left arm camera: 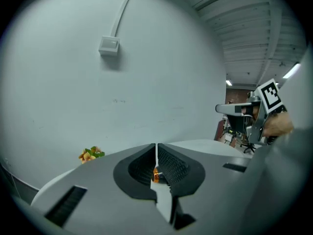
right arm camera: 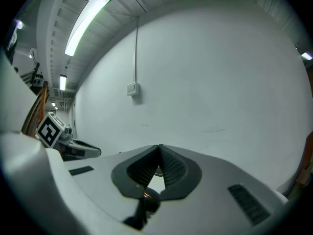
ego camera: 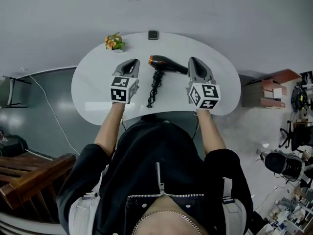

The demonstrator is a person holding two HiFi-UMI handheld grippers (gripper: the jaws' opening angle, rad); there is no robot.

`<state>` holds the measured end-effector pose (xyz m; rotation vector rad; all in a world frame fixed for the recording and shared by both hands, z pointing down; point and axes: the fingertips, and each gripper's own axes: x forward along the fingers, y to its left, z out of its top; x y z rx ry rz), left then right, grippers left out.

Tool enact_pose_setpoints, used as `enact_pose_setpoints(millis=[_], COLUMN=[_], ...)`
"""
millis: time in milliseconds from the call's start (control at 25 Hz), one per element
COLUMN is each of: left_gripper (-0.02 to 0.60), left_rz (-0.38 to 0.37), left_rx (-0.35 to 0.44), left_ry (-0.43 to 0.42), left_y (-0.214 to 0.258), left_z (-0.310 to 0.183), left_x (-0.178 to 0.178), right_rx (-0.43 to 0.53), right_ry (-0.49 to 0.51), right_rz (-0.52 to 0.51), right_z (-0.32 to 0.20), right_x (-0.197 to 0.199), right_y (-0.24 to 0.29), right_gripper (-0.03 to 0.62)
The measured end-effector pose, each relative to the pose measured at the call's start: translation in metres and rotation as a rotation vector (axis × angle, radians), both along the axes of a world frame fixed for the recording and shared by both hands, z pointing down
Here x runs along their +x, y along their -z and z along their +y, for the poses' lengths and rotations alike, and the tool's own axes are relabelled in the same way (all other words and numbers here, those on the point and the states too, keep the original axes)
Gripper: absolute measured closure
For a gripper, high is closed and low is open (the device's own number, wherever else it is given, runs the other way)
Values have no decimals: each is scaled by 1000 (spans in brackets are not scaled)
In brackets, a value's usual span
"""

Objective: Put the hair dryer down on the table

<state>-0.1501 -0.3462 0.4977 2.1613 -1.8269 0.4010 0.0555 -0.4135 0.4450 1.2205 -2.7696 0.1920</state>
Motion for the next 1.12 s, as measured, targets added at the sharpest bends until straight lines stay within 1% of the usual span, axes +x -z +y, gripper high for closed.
enact_pose_setpoints(millis=[120, 240, 520, 720, 1120], left_gripper=[551, 551, 551, 551, 551], left_rz=[7, 22, 38, 39, 66], left_rx=[47, 63, 93, 94, 70], left_ry=[35, 55, 75, 78, 85], left_y=[20, 28, 38, 37, 27], left_z=[-1, 1, 2, 2, 3], left_x=[-17, -29, -37, -38, -38], right_rx=[15, 23, 21, 17, 8], right_ry=[12, 31, 50, 51, 47], right_rz=[0, 4, 4, 4, 7], right_z=[-4, -5, -11, -10, -12], right_x=[-11, -22, -26, -27, -20], right_y=[5, 6, 7, 4, 0], right_gripper=[592, 592, 592, 592, 592])
